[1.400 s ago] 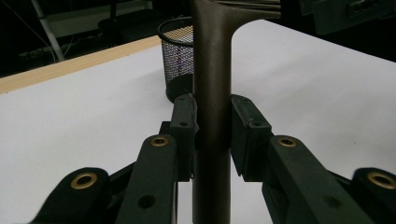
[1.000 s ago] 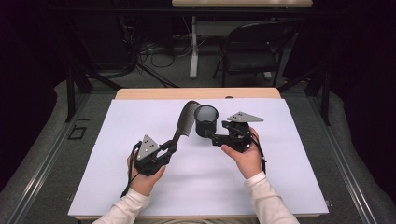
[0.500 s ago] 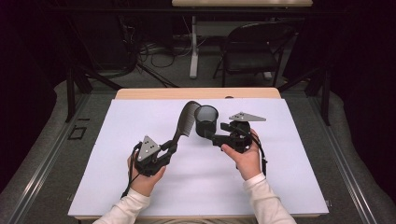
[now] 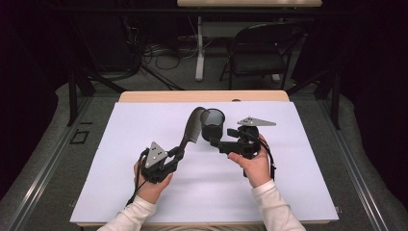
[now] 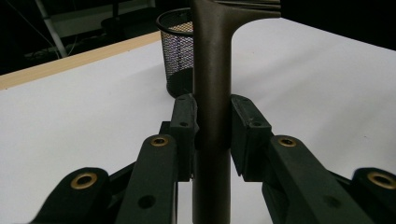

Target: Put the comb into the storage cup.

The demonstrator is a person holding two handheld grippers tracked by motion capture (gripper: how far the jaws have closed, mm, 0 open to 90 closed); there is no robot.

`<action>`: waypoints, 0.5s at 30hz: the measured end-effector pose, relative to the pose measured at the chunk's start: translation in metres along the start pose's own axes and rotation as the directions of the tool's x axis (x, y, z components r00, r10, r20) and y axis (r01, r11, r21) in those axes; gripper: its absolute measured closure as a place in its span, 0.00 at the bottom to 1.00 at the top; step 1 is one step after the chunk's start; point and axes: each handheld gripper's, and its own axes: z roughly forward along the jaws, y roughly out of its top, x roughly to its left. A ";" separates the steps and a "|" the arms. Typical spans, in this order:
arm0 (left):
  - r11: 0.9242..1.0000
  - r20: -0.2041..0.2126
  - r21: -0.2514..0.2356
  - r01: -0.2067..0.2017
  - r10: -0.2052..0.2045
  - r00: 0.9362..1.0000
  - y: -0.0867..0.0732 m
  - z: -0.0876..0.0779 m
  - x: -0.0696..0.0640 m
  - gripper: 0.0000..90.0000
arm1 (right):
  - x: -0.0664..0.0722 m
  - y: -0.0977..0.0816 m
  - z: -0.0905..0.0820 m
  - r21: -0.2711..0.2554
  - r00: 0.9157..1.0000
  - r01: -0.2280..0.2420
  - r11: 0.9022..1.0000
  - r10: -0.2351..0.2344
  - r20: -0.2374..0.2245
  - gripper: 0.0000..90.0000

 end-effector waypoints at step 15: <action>1.000 0.002 0.024 -0.017 0.017 1.000 -0.007 0.007 -0.006 0.81 | 0.004 -0.002 0.002 0.009 0.997 -0.025 1.000 0.026 -0.067 0.38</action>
